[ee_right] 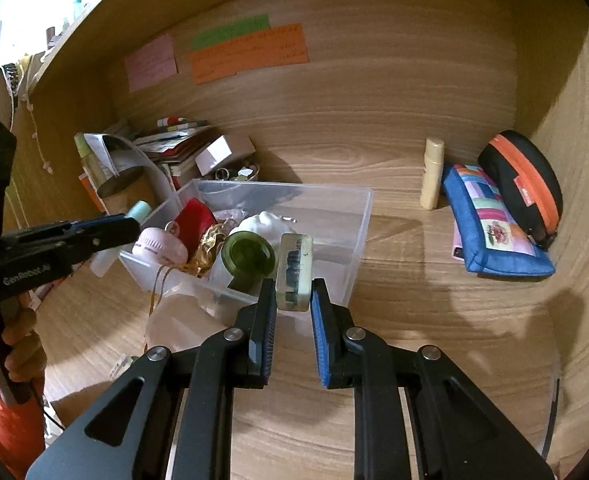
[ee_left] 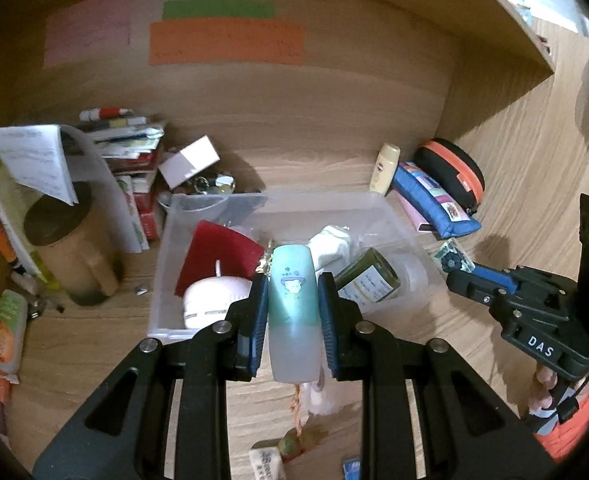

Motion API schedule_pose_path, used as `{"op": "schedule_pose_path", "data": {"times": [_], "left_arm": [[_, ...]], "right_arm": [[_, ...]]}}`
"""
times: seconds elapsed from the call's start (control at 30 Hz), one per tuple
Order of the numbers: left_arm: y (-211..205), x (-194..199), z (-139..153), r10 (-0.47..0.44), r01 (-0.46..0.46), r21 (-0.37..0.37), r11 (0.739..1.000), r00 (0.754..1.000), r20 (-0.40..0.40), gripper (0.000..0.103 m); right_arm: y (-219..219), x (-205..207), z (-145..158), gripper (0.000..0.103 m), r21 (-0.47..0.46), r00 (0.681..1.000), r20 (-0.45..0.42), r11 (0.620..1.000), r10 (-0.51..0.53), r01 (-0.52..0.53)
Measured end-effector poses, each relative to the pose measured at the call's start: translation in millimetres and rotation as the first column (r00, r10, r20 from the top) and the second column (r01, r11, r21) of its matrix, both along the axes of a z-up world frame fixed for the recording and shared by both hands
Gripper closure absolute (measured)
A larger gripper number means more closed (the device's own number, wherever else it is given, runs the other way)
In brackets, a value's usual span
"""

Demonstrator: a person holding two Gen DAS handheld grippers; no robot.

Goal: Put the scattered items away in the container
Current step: 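Carry the mint bottle and small box into the clear box and open both tools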

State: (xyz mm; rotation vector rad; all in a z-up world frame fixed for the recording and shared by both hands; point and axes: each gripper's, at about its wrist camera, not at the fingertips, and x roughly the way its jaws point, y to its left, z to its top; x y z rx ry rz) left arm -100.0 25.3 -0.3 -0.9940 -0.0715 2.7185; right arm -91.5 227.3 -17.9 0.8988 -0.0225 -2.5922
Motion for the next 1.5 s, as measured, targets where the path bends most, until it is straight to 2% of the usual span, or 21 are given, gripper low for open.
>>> {"op": "schedule_pose_path", "data": {"times": [0.4, 0.83, 1.23, 1.3, 1.4, 1.5], "left_arm": [[16, -37, -24, -0.030, 0.030, -0.002, 1.000, 0.997, 0.078, 0.079], [18, -56, -43, -0.043, 0.043, 0.001, 0.999, 0.990, 0.137, 0.079], [16, -51, -39, -0.061, 0.059, 0.023, 0.998, 0.989, 0.134, 0.079], [15, -48, -37, -0.072, 0.068, 0.033, 0.997, 0.989, 0.126, 0.079], [15, -42, -33, -0.067, 0.065, 0.023, 0.998, 0.991, 0.112, 0.079], [13, -36, -30, -0.066, 0.063, 0.028, 0.998, 0.992, 0.104, 0.079]], "right_arm": [[-12, -30, -16, 0.088, 0.006, 0.999, 0.041, 1.000, 0.027, -0.027], [-22, -39, -21, 0.087, 0.038, 0.998, 0.053, 0.999, 0.035, -0.037], [-25, -33, -19, 0.087, 0.036, 0.998, 0.062, 0.999, 0.028, -0.030], [-25, -30, -17, 0.084, 0.040, 0.998, 0.055, 0.999, 0.021, -0.024], [-24, -25, -14, 0.071, 0.036, 0.999, 0.052, 0.999, 0.017, -0.019], [-24, -21, -11, 0.070, 0.030, 0.999, 0.048, 0.999, 0.019, -0.020]]}}
